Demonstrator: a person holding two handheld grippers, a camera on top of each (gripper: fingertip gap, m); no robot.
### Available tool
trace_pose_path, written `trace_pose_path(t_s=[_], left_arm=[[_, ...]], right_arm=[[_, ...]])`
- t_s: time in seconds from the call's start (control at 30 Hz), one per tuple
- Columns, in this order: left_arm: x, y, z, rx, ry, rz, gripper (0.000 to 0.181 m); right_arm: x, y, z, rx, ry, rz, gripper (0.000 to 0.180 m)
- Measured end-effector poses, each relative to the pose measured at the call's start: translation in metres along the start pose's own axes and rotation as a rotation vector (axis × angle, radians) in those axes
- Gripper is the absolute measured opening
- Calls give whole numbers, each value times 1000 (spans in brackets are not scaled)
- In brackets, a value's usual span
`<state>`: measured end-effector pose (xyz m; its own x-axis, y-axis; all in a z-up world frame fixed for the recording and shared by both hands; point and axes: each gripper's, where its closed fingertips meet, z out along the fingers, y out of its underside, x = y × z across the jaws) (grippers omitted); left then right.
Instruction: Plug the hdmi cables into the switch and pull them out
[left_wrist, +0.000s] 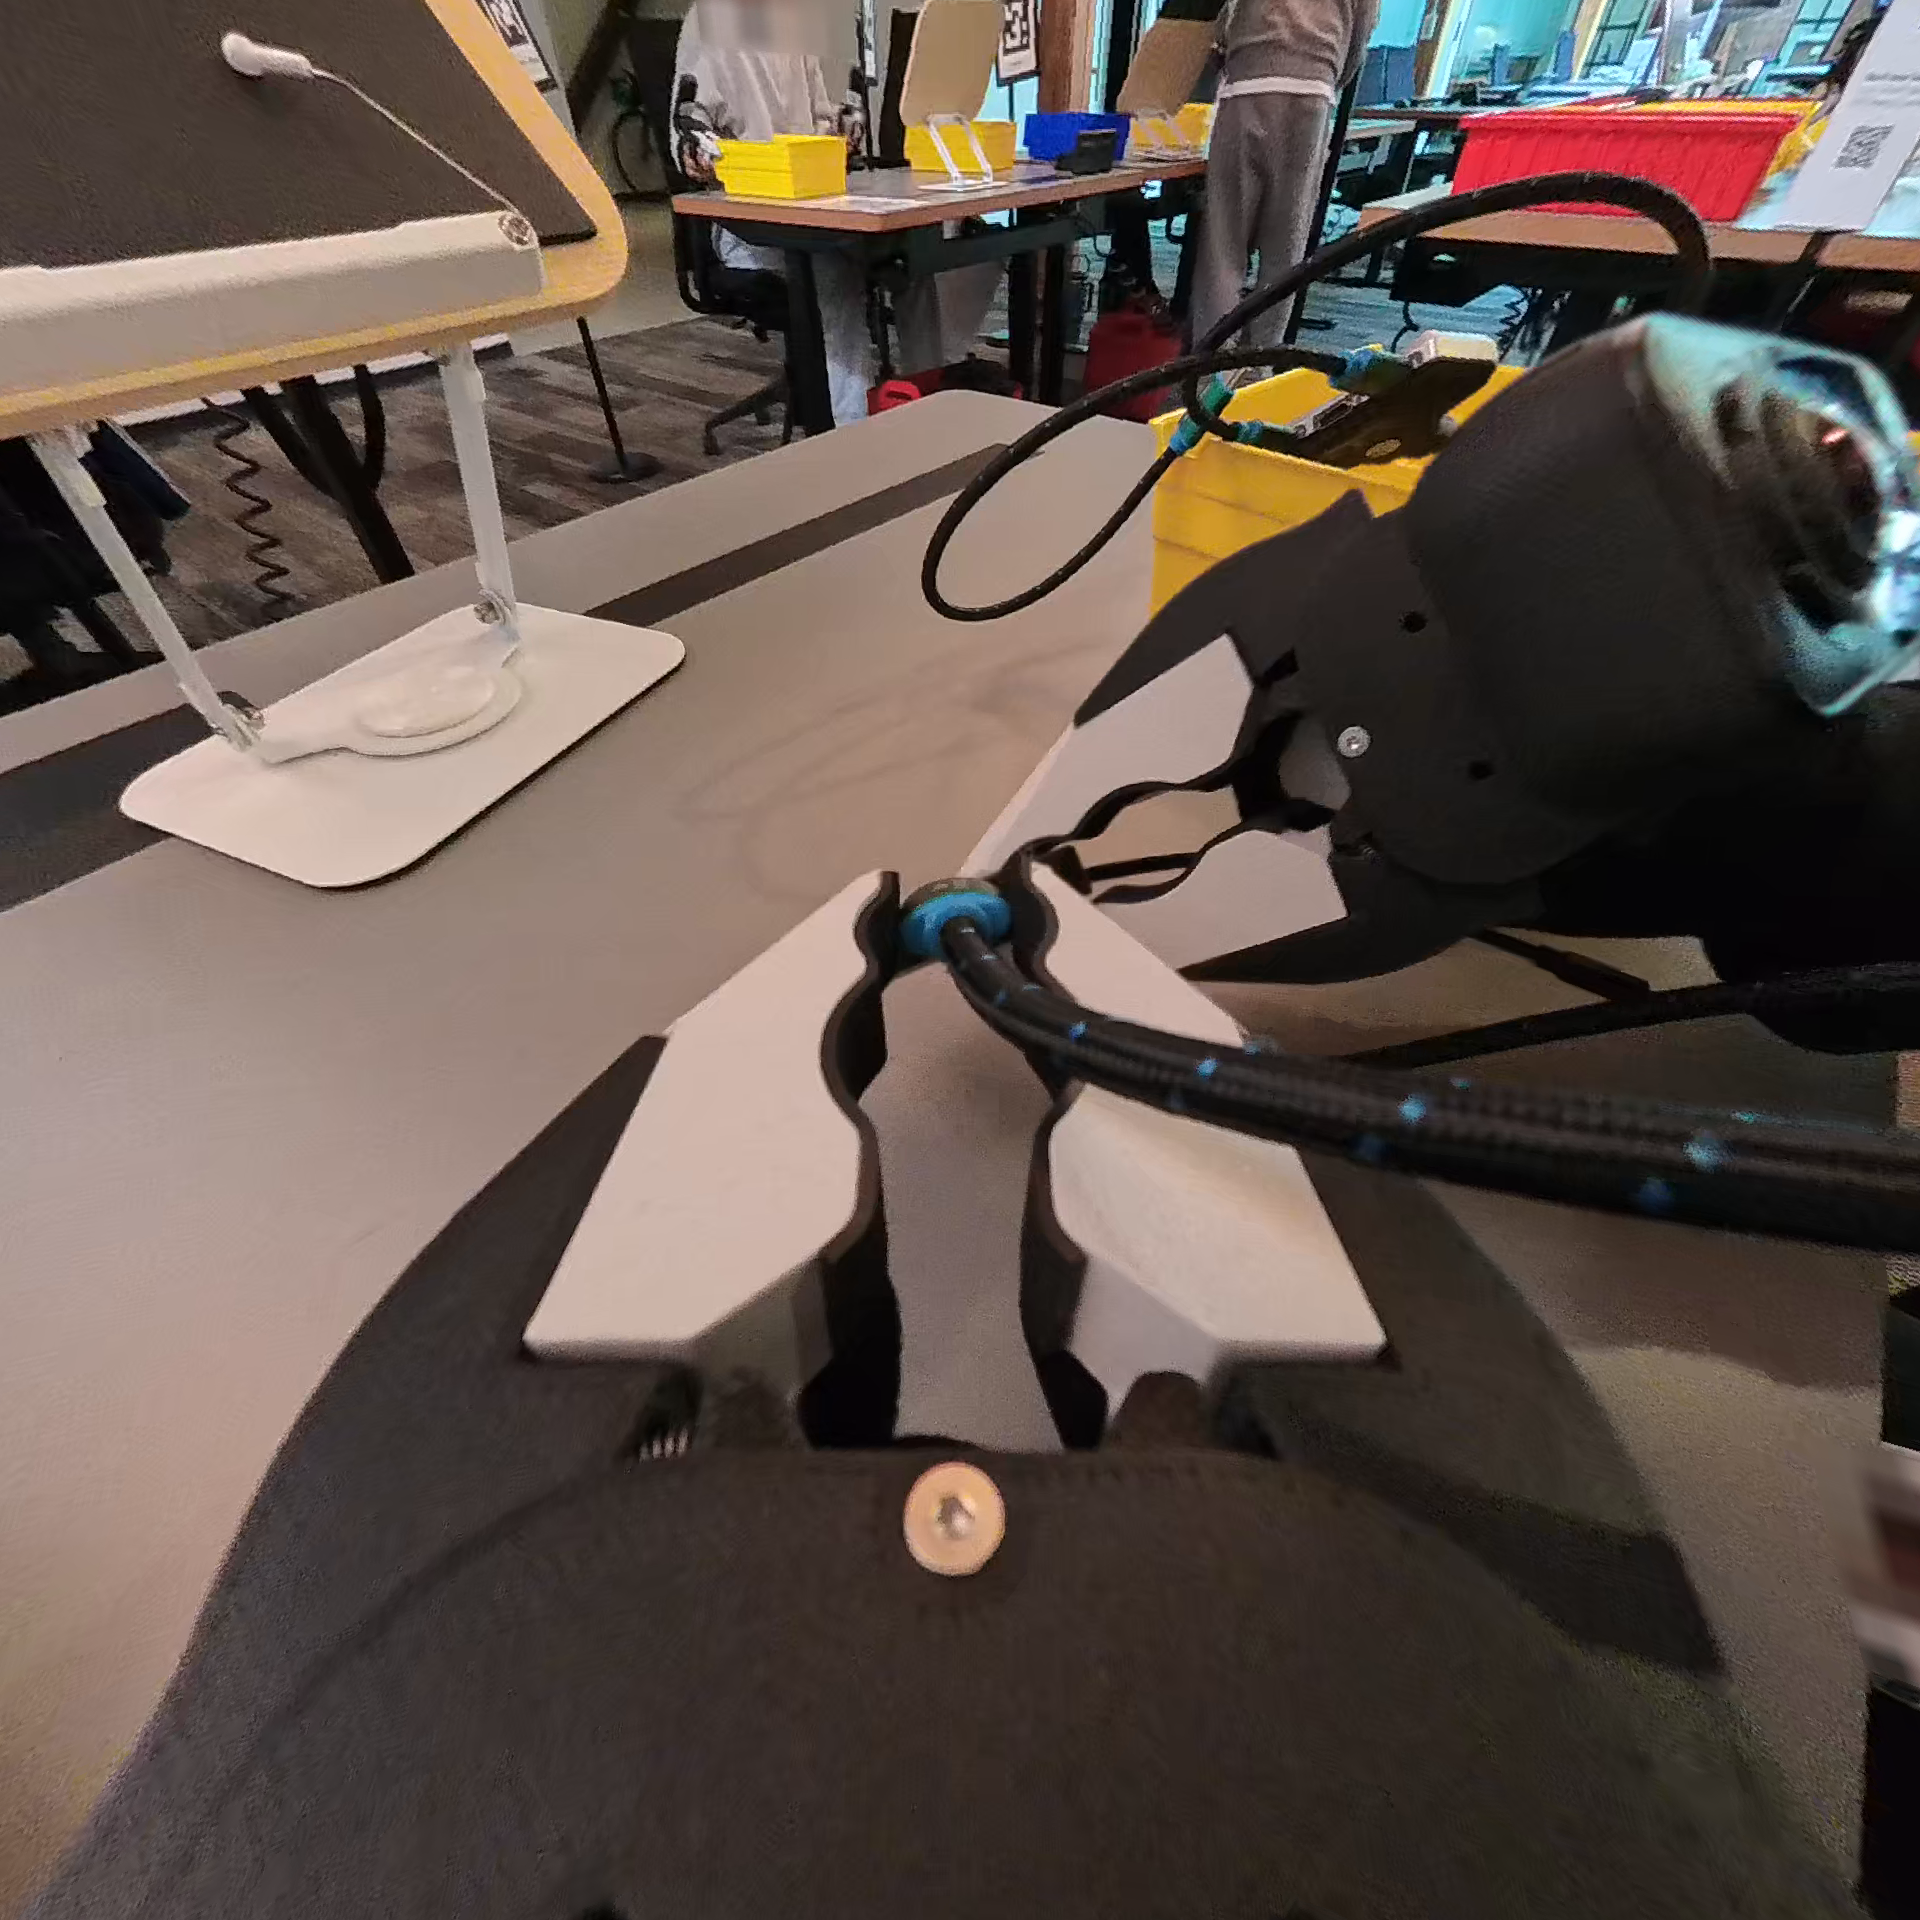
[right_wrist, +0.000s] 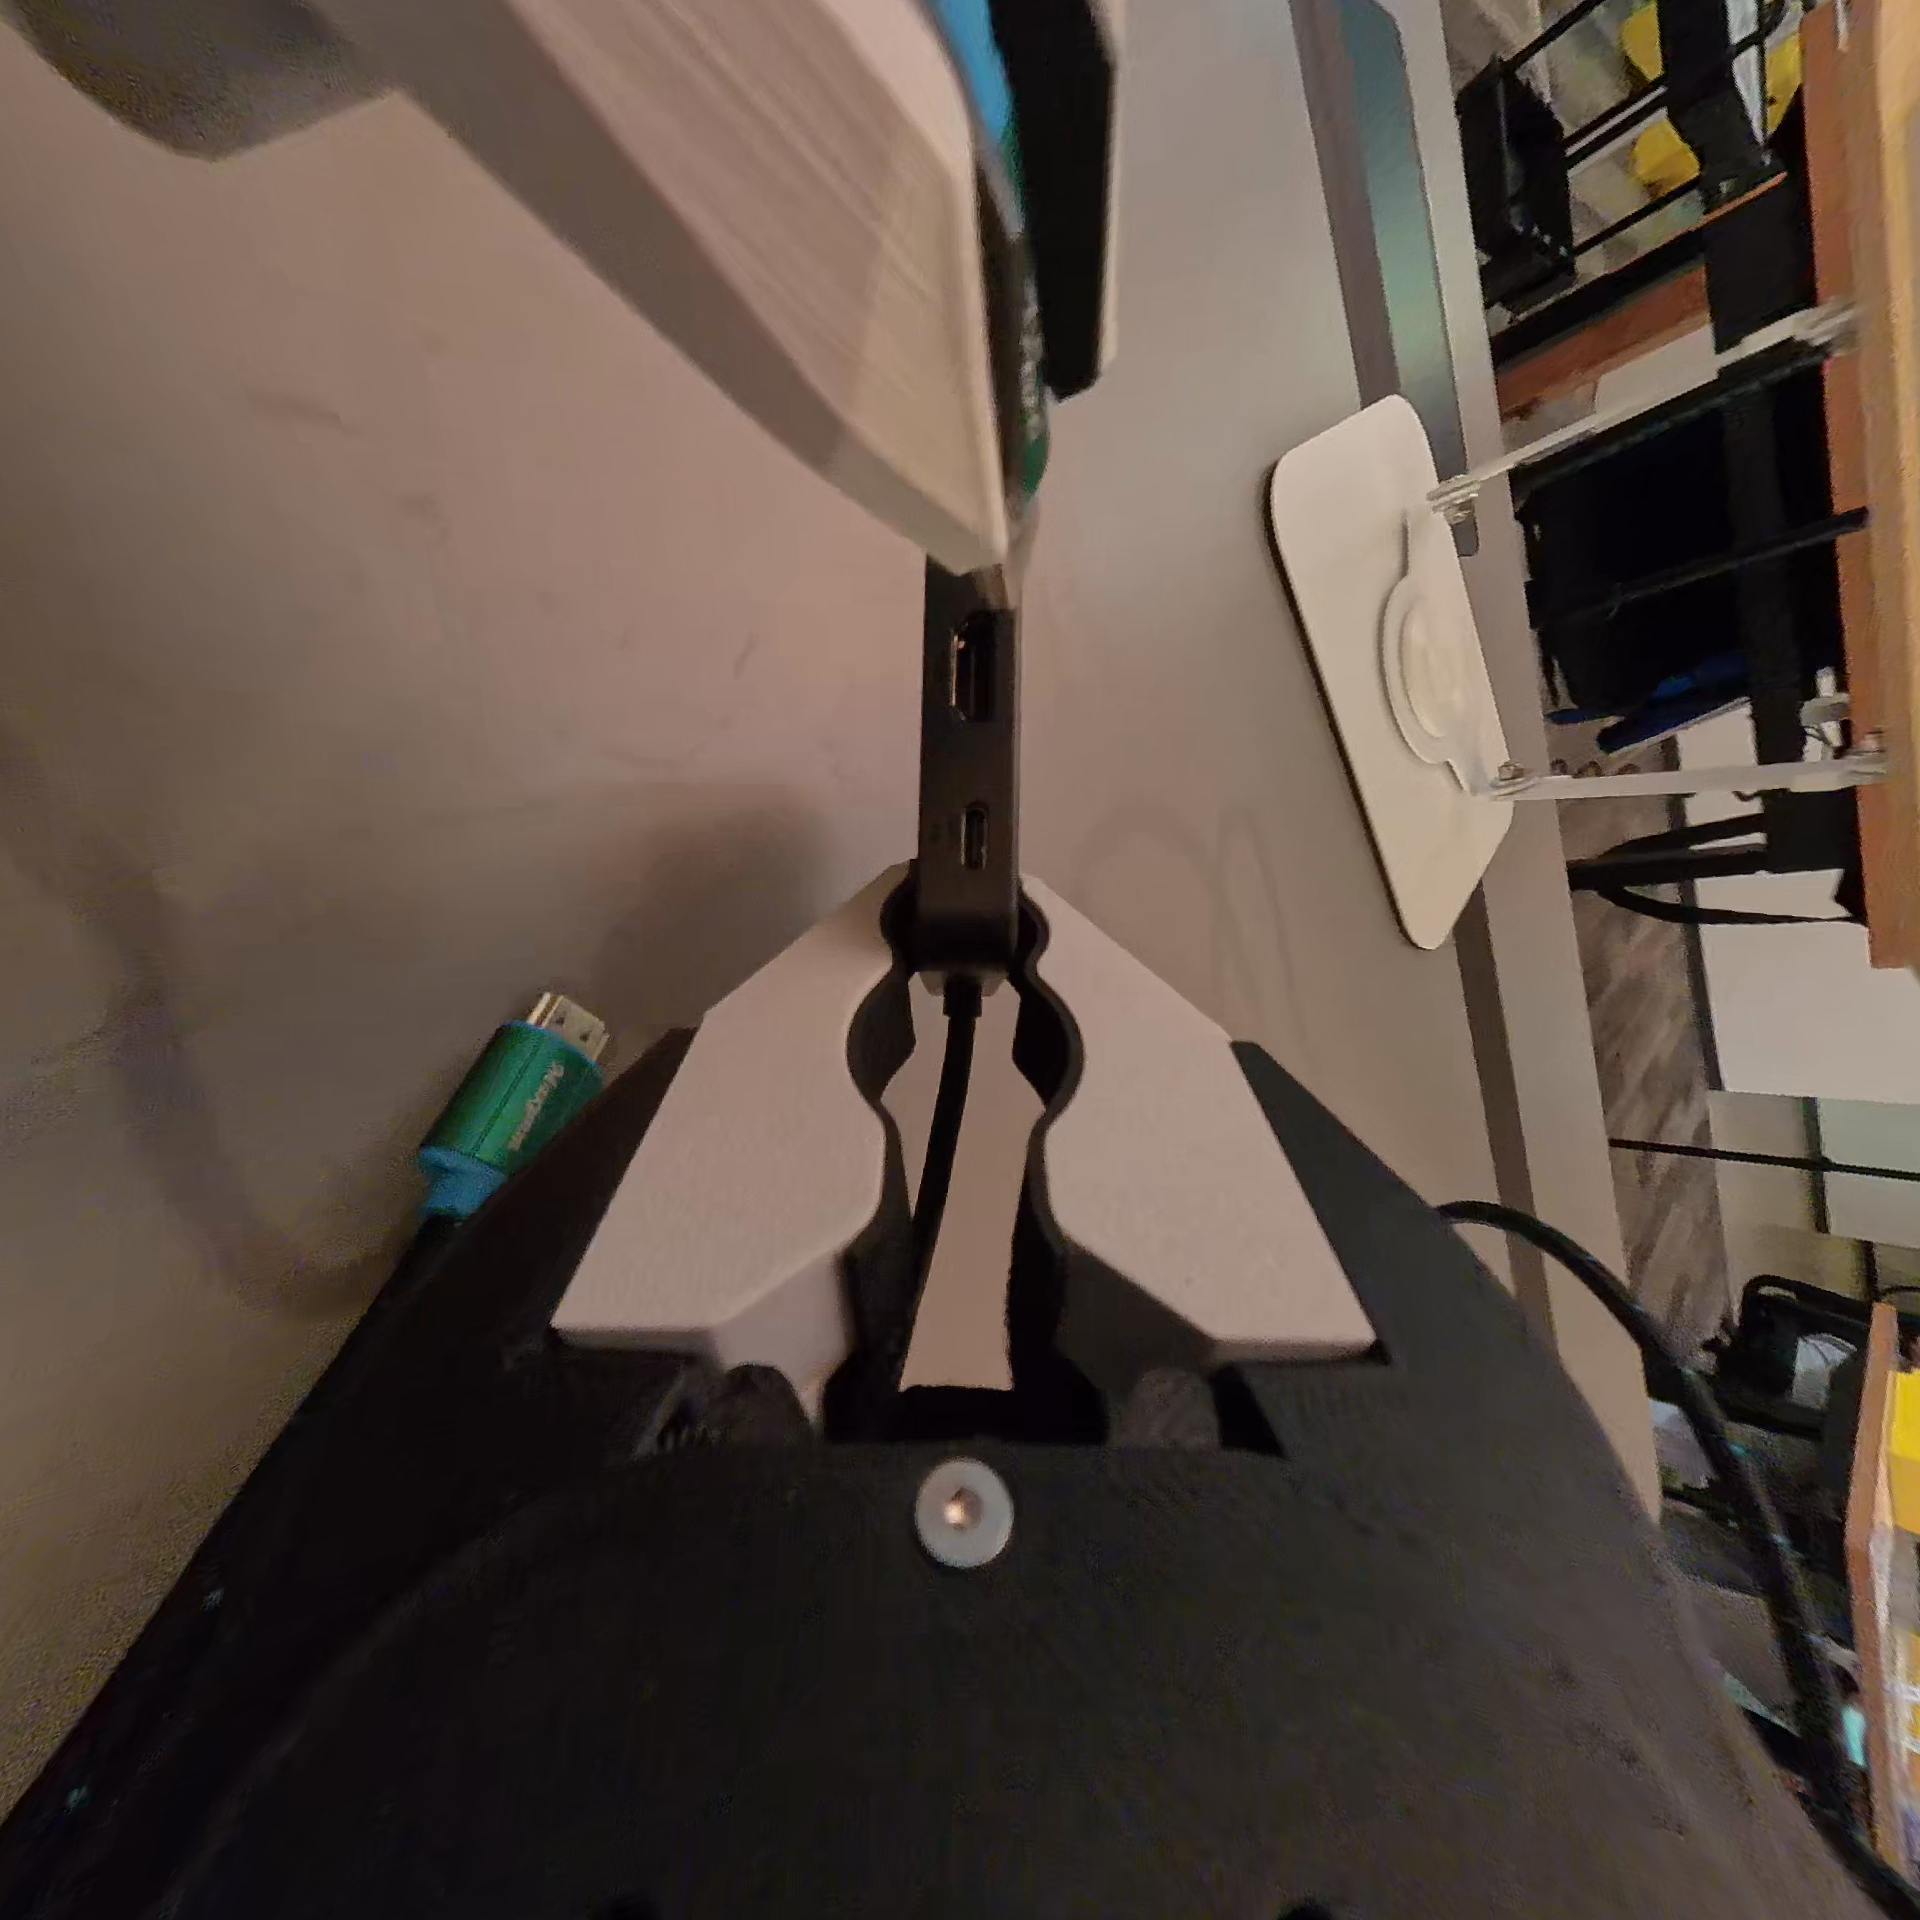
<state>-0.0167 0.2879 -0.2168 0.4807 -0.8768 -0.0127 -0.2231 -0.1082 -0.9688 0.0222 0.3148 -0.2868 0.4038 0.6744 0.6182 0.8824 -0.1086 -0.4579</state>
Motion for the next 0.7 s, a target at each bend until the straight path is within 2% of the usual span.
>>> trace_pose_path(t_s=[0.7], left_arm=[[-9,7,0,-6,-47,-38,19]], right_arm=[[3,-14,-7,-3,44,3,11]])
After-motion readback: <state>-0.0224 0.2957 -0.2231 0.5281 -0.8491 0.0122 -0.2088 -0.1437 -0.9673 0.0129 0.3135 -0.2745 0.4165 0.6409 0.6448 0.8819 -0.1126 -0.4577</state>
